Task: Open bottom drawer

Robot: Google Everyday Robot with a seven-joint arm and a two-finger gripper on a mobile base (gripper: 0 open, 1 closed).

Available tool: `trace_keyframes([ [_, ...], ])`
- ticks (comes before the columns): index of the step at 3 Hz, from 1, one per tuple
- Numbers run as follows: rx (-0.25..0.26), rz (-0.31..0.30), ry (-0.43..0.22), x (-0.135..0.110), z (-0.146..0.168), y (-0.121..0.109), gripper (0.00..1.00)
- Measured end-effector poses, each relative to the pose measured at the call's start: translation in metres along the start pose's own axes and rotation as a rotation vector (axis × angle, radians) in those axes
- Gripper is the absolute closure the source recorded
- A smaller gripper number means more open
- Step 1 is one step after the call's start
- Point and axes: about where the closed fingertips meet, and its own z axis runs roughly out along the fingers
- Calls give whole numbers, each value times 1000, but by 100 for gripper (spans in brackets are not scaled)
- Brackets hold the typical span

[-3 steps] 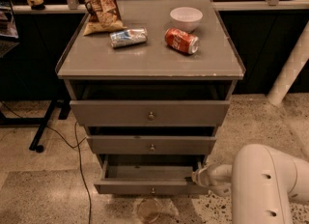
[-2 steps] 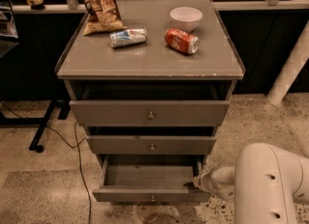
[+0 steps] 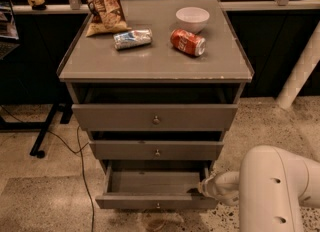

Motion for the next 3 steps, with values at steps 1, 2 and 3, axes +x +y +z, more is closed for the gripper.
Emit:
trace_keyframes([
  [1,-1,-52,29,3,7,13,100],
  [2,4,-61,71,13,14,13,100],
  [3,7,-35,105,25,16,4,100],
])
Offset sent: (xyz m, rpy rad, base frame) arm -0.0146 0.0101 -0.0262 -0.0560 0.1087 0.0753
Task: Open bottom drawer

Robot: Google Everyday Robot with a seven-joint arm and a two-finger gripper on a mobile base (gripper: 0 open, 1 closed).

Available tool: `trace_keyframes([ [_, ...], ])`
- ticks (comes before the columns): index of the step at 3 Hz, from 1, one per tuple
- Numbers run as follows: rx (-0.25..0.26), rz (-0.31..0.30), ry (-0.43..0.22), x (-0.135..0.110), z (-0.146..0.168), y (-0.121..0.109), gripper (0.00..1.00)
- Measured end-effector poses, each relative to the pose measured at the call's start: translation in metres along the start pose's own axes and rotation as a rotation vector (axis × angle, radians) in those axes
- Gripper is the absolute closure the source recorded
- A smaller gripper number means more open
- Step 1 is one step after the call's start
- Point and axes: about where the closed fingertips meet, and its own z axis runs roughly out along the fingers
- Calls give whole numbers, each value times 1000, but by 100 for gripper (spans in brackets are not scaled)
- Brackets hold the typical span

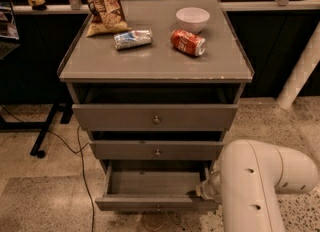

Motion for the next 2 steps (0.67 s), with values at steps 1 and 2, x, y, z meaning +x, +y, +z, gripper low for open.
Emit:
trace_keyframes([
  [1,0,0,0,0,-1,0,100],
  [2,-7,18,17,19,-6,-7,100],
])
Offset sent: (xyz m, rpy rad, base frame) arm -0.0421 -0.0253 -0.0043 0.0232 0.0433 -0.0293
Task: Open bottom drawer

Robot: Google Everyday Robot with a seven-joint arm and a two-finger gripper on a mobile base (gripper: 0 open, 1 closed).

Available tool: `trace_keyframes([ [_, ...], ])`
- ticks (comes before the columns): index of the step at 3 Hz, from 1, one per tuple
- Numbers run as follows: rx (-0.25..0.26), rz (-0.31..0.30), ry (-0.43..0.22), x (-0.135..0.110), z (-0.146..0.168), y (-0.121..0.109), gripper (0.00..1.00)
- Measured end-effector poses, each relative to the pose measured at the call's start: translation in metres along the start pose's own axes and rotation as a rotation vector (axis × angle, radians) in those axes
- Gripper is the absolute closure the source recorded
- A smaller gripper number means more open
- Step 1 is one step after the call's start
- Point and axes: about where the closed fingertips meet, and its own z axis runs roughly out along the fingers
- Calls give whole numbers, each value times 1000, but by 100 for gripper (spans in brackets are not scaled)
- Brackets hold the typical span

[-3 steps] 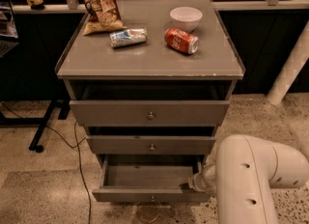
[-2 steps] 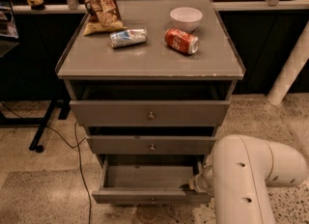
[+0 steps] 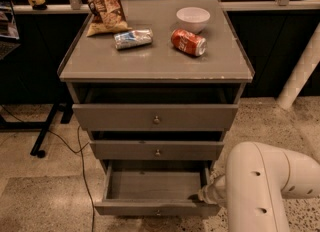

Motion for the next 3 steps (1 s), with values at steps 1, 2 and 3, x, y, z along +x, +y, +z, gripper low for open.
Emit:
trace_keyframes([
  [1,-7,12,9,7,-2,-1,100],
  [2,-15,26,16,14,-5,-2,100],
  [3,-15,27,16,13,-5,0,100],
])
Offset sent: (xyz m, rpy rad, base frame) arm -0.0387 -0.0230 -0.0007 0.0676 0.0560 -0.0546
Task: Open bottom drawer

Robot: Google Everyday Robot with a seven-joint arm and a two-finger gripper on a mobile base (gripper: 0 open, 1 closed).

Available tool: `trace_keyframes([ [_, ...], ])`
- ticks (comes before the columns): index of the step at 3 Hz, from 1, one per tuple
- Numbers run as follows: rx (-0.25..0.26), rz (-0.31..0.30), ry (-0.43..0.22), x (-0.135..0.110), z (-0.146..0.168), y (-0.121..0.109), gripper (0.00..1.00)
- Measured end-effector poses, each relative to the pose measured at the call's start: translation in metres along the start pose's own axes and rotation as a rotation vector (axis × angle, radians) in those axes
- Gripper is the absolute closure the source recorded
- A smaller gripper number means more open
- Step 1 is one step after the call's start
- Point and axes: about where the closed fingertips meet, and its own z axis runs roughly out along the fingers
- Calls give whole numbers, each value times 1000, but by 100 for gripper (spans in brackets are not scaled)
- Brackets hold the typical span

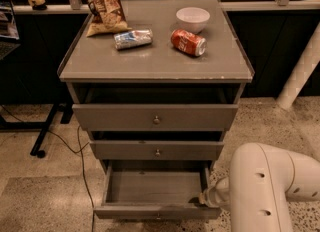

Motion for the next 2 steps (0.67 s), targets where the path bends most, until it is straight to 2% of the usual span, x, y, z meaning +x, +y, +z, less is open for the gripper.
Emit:
trace_keyframes([
  [2,-12,20,7,7,-4,0,100],
])
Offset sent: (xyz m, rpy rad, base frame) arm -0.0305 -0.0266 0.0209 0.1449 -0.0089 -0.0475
